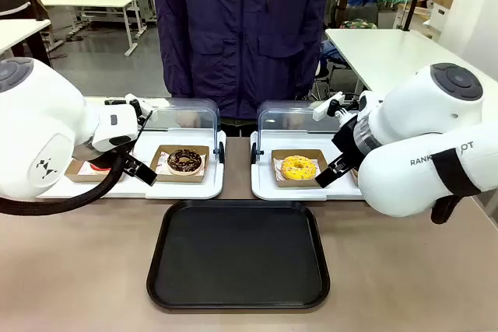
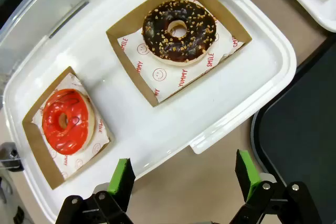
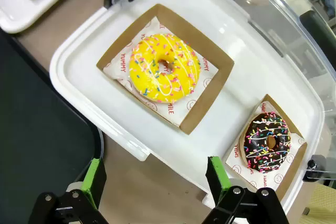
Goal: Move the third donut from the left to the tray.
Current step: Pick up the Paper togo box containing the Donut indicated by the person and place it on the Handle tray.
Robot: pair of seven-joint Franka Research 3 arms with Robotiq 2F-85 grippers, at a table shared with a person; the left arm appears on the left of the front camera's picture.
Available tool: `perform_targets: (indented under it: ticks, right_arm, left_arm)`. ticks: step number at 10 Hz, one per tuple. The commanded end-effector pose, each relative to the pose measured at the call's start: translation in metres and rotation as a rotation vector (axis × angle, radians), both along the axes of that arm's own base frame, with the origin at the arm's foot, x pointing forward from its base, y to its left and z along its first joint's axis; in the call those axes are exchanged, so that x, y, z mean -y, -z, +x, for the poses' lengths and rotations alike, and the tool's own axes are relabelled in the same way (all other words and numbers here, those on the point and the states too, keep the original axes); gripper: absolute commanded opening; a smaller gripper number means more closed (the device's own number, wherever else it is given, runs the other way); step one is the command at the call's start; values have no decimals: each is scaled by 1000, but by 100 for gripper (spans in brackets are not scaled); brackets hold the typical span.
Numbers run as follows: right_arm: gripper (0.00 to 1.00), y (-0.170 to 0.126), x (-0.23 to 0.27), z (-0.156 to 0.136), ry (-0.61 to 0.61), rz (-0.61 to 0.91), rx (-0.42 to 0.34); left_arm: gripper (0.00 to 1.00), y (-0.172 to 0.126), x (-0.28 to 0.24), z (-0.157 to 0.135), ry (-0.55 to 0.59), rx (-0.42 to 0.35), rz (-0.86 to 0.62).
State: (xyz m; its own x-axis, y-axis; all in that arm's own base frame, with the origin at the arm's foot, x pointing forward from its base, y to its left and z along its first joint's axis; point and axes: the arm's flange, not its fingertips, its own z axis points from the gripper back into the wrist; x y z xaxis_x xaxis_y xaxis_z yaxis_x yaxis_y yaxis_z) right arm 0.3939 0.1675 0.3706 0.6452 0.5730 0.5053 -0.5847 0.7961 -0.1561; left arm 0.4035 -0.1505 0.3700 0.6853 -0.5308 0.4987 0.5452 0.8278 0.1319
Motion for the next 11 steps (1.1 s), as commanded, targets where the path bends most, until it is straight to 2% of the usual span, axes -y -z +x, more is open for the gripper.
perform_targets:
  ticks: [1, 11]
  right_arm:
    - [100, 0, 0, 0, 0, 0, 0]
    - [100, 0, 0, 0, -2, -2, 1]
  left_arm:
    - [100, 0, 0, 0, 0, 0, 0]
    - [100, 0, 0, 0, 0, 0, 0]
